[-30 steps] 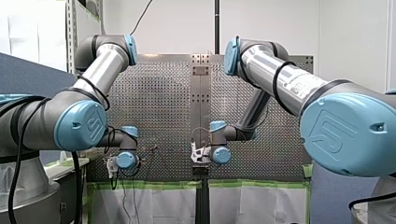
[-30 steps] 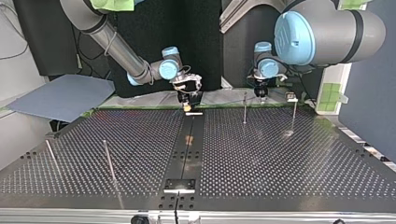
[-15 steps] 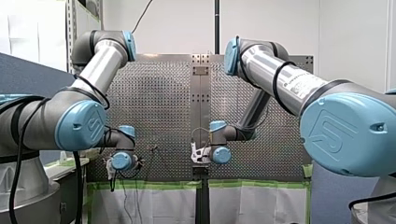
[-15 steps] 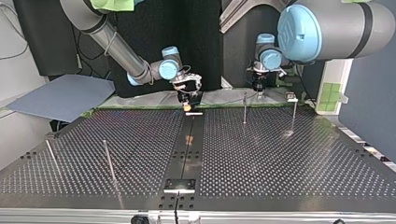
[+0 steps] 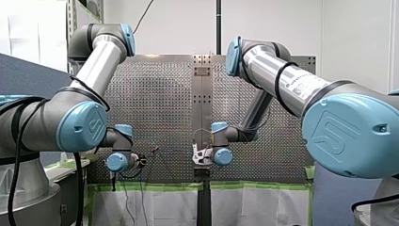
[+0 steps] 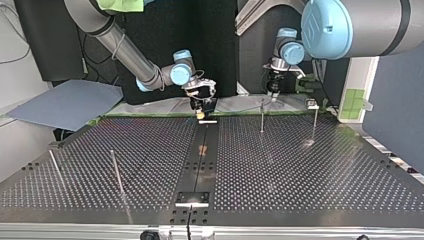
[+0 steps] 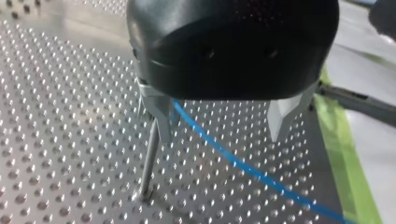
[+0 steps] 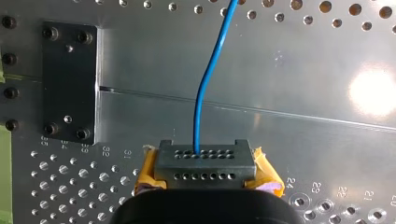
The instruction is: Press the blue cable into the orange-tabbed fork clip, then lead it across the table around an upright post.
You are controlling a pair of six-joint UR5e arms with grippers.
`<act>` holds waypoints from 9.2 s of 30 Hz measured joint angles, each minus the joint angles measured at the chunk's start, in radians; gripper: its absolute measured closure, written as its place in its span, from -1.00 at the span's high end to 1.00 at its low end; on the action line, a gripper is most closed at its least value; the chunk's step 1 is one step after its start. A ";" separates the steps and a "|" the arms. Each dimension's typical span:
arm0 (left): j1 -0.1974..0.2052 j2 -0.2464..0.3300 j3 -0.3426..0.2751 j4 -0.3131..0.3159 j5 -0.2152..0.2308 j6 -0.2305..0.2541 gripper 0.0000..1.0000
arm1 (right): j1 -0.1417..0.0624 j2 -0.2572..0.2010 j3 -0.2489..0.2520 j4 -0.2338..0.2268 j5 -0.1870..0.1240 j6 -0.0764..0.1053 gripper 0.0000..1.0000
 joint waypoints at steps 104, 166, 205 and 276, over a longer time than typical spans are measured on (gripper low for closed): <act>-0.071 0.066 -0.073 0.057 -0.056 0.005 1.00 | -0.003 0.001 -0.002 0.002 -0.005 0.011 -1.00; -0.322 -0.039 0.287 -0.209 -0.368 -0.010 1.00 | -0.003 0.003 -0.001 0.017 -0.020 0.010 -1.00; -0.330 -0.076 0.382 -0.282 -0.441 0.004 1.00 | -0.003 0.005 -0.001 0.015 -0.020 0.004 -1.00; -0.432 0.158 0.404 -0.476 -0.611 0.141 -0.98 | -0.010 -0.213 -0.010 0.193 0.000 -0.006 -1.00</act>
